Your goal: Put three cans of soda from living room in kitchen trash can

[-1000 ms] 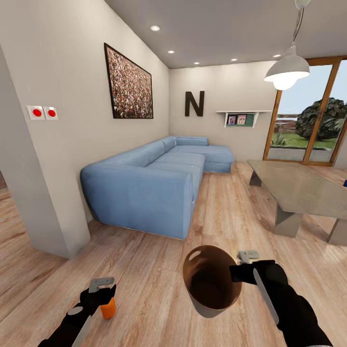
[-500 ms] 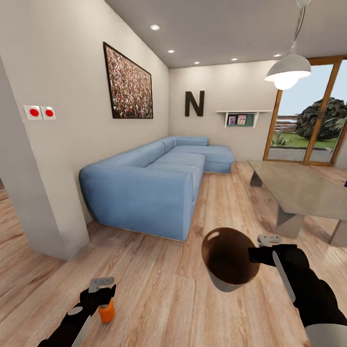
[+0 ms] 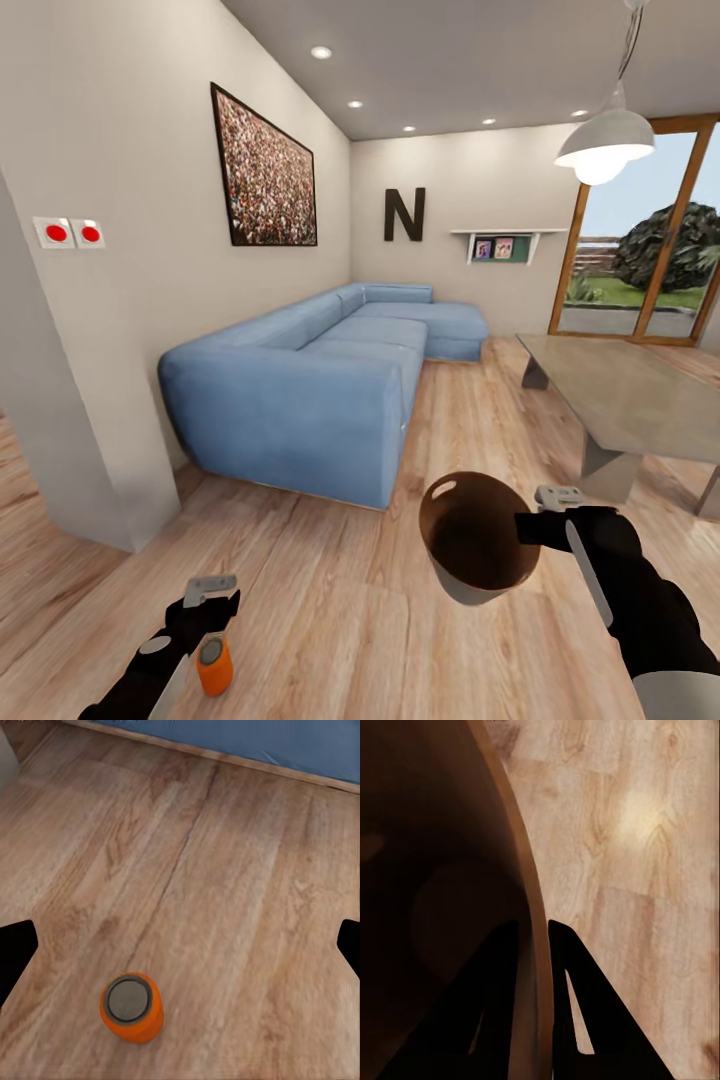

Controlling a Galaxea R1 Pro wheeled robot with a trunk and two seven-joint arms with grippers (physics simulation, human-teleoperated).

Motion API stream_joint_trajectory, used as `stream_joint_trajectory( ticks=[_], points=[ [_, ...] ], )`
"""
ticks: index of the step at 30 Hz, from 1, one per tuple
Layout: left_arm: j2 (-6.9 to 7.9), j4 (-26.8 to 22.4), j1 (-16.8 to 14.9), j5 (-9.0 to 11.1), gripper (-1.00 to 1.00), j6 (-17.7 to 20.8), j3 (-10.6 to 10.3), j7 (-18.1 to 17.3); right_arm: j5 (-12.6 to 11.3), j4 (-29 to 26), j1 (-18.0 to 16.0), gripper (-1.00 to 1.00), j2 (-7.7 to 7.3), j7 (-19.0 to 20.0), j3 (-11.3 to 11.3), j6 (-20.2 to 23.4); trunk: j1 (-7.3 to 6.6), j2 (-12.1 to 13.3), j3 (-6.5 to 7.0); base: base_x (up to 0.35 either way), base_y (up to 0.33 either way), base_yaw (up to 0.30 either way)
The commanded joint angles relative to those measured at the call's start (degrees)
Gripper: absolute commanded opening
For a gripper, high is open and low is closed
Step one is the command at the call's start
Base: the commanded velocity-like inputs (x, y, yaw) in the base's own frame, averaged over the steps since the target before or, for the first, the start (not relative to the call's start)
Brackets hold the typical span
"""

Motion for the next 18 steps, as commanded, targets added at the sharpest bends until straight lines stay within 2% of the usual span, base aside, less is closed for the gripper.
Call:
stream_joint_trajectory(
  ticks=[1,18],
  points=[
    [0.0,0.0,0.0,0.0,1.0,0.0,0.0,0.0,-1.6,0.0,0.0,-1.0,0.02,0.2,0.0,0.1,-0.01,0.0,0.01,0.137,0.056,0.0],
    [0.04,0.0,0.0,0.0,1.0,-0.1,0.1,-0.1,-1.6,0.0,0.0,-1.0,0.1,0.2,0.0,0.1,-0.01,0.0,0.01,0.025,0.064,0.0]
  ],
)
